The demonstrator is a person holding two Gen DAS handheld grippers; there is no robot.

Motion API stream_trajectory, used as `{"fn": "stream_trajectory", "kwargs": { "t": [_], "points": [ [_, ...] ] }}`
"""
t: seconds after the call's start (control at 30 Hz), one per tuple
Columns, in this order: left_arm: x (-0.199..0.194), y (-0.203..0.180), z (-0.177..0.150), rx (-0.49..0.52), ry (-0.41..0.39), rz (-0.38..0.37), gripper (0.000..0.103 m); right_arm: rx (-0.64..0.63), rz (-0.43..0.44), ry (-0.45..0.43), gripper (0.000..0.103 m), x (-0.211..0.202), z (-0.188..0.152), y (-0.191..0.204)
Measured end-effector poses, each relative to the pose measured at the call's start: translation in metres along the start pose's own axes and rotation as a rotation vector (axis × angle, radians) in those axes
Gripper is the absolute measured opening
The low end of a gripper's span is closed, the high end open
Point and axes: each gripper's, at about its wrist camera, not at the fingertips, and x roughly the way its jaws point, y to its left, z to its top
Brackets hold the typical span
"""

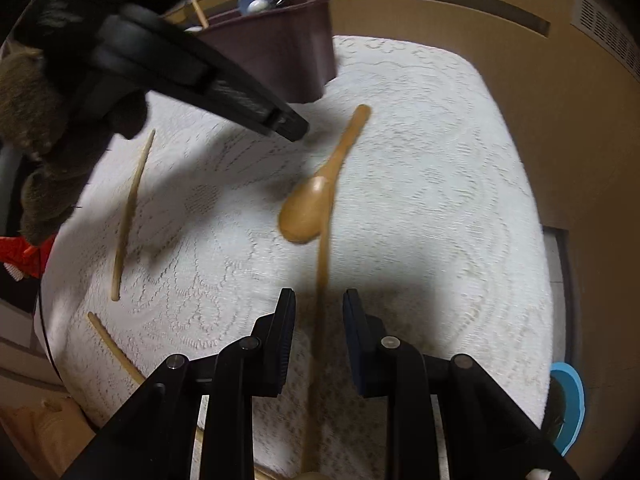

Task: Organize utensils
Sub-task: 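Lift the wooden spoon and chopstick upright and carry them over the purple caddy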

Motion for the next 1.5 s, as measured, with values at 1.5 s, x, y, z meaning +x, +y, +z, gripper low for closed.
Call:
{"fn": "stream_trajectory", "kwargs": {
  "t": [1.5],
  "points": [
    [-0.024, 0.001, -0.078, -0.265, -0.275, -0.020, 0.011, 0.091, -0.200, -0.074, 0.032, 0.010, 0.018, -0.048]
  ]
}}
